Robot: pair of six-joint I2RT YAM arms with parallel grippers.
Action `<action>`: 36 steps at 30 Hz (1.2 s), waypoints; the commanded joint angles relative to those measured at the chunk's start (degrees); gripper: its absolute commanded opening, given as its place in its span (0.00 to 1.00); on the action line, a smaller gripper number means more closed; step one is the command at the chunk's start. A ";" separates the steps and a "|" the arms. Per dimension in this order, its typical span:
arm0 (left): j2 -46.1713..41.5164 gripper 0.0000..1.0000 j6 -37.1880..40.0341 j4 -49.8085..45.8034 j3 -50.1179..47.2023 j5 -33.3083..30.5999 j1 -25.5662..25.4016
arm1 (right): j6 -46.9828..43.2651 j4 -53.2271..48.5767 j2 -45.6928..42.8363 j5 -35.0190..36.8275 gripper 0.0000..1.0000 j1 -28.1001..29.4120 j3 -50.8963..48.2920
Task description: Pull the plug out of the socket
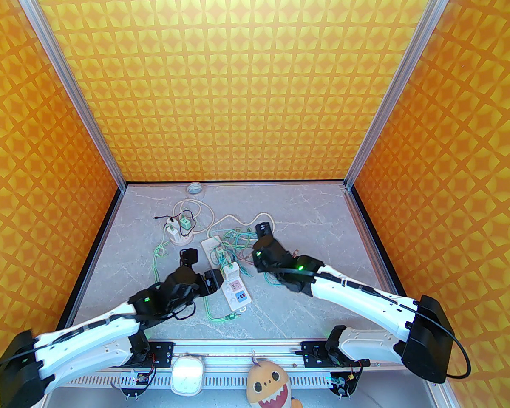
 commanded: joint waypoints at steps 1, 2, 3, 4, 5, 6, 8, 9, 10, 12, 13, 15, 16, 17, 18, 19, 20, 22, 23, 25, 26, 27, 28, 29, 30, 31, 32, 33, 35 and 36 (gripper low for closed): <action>-3.60 0.75 3.71 -7.47 1.85 -1.64 0.36 | -3.40 -0.73 -0.74 -1.85 0.30 -4.24 2.58; -4.64 0.82 4.07 -8.61 2.09 -2.14 0.37 | -3.93 -0.77 -0.49 -2.67 0.30 -5.81 3.02; -5.63 0.84 4.26 -9.70 2.29 -2.52 0.36 | -4.46 -0.66 -0.15 -3.68 0.30 -7.48 3.48; -6.45 0.89 4.44 -10.45 2.46 -2.90 0.37 | -4.83 -0.53 0.18 -4.67 0.30 -8.99 3.86; -7.30 0.93 4.57 -11.31 2.57 -3.20 0.32 | -5.25 -0.43 0.66 -5.56 0.30 -10.66 4.27; -8.16 0.95 4.80 -11.97 2.65 -3.40 0.30 | -5.70 -0.21 1.12 -6.49 0.30 -12.54 4.59; -9.63 1.00 4.84 -13.25 2.74 -3.97 0.34 | -6.50 0.26 2.48 -8.56 0.30 -15.86 5.14; -10.28 0.99 4.84 -13.84 2.79 -4.16 0.32 | -6.64 0.45 3.30 -9.85 0.30 -17.89 5.42; -10.86 0.99 4.88 -14.42 2.75 -4.29 0.37 | -6.73 0.62 4.10 -10.98 0.30 -19.39 5.66; -11.88 0.99 4.80 -15.72 2.91 -4.80 0.37 | -7.00 1.35 5.80 -13.23 0.31 -22.62 6.06; -12.45 0.99 4.84 -16.26 2.92 -4.88 0.37 | -6.86 1.79 6.94 -14.75 0.31 -24.25 6.25; -13.21 0.99 4.72 -17.16 2.84 -5.18 0.37 | -5.35 2.95 9.13 -18.65 0.31 -28.26 6.33; -13.50 0.99 4.59 -17.48 2.88 -5.36 0.30 | -4.42 4.09 10.34 -20.66 0.31 -30.19 6.25; -13.82 0.99 4.49 -17.78 2.75 -5.39 0.35 | -3.52 5.08 11.60 -22.71 0.31 -31.91 6.09; -14.01 0.99 4.48 -17.95 2.66 -5.46 0.37 | -2.83 5.98 12.72 -24.39 0.31 -33.41 6.08; -14.20 0.99 4.43 -18.14 2.61 -5.41 0.37 | -2.13 6.80 14.06 -26.06 0.31 -34.82 6.17; -14.43 0.99 4.43 -18.49 2.66 -5.44 0.35 | -1.49 7.33 15.55 -27.59 0.31 -36.27 6.37; -14.78 0.99 4.40 -19.20 2.58 -5.45 0.36 | -0.06 8.53 18.09 -30.45 0.31 -39.00 6.76; -15.13 0.99 4.43 -19.42 2.49 -5.45 0.36 | 0.78 9.28 19.26 -32.15 0.31 -40.45 6.80; -15.68 0.99 4.49 -19.66 2.22 -5.46 0.37 | 1.77 10.00 21.31 -34.50 0.31 -42.85 7.24; -16.04 0.99 4.49 -19.67 2.05 -5.43 0.32 | 2.00 10.13 22.24 -35.31 0.31 -43.66 7.52; -16.30 0.99 4.49 -19.66 1.81 -5.45 0.36 | 2.21 10.26 22.98 -35.94 0.32 -44.19 7.74; -16.62 0.99 4.49 -19.63 1.51 -5.45 0.32 | 2.48 10.37 23.72 -36.55 0.32 -44.73 7.91; -16.90 0.99 4.51 -19.53 1.27 -5.45 0.30 | 2.67 10.64 24.34 -37.18 0.32 -45.15 8.12; -17.01 0.99 4.49 -19.45 1.04 -5.41 0.37 | 2.79 10.90 24.89 -37.75 0.33 -45.53 8.18; -17.10 0.99 4.49 -19.48 0.87 -5.45 0.35 | 2.98 11.09 25.73 -38.28 0.33 -45.90 8.34; -17.25 0.99 4.43 -19.50 0.73 -5.44 0.35 | 3.21 11.10 26.39 -38.83 0.33 -46.20 8.59; -17.20 0.99 4.42 -19.51 0.64 -5.39 0.35 | 3.34 11.09 27.05 -39.37 0.33 -46.55 8.77; -17.46 0.99 4.42 -19.84 0.55 -5.42 0.37 | 3.74 11.32 28.10 -40.67 0.35 -47.16 8.79; -17.68 0.99 4.40 -20.09 0.49 -5.39 0.36 | 3.91 11.41 28.48 -41.14 0.36 -47.40 8.81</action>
